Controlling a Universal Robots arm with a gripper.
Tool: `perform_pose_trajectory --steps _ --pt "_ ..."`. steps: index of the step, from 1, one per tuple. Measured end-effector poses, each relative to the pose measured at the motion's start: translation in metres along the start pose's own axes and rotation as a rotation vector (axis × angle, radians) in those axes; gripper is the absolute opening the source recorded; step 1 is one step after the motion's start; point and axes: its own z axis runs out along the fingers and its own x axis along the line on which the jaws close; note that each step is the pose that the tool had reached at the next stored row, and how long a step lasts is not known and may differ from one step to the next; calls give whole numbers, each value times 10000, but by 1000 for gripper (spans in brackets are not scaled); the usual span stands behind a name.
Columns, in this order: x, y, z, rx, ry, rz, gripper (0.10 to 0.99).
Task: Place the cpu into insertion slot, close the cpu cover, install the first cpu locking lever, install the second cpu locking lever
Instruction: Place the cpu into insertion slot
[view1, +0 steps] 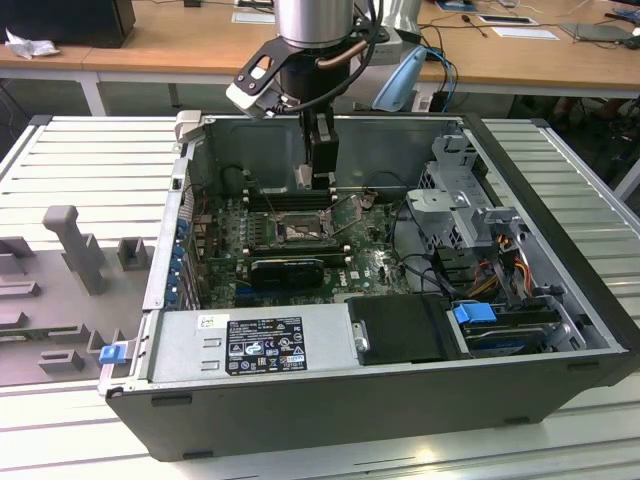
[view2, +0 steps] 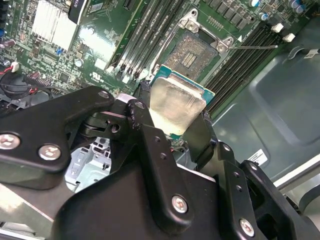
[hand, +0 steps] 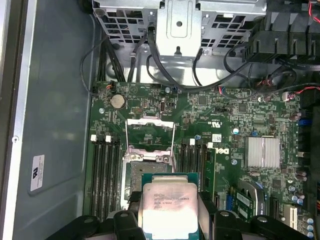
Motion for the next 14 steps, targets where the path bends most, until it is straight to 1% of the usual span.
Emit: perform_pose_trajectory --steps 5,9,11,12,13,14 --pt "-1 -4 45 1 -3 -1 529" --pt "-1 -4 57 -2 -7 87 529" --pt "-1 -6 72 -9 -49 566 529" --pt "-1 -7 77 -11 -60 682 529" --pt "-2 -8 90 -14 -77 873 529" --pt "-2 -10 118 -15 -87 982 529"
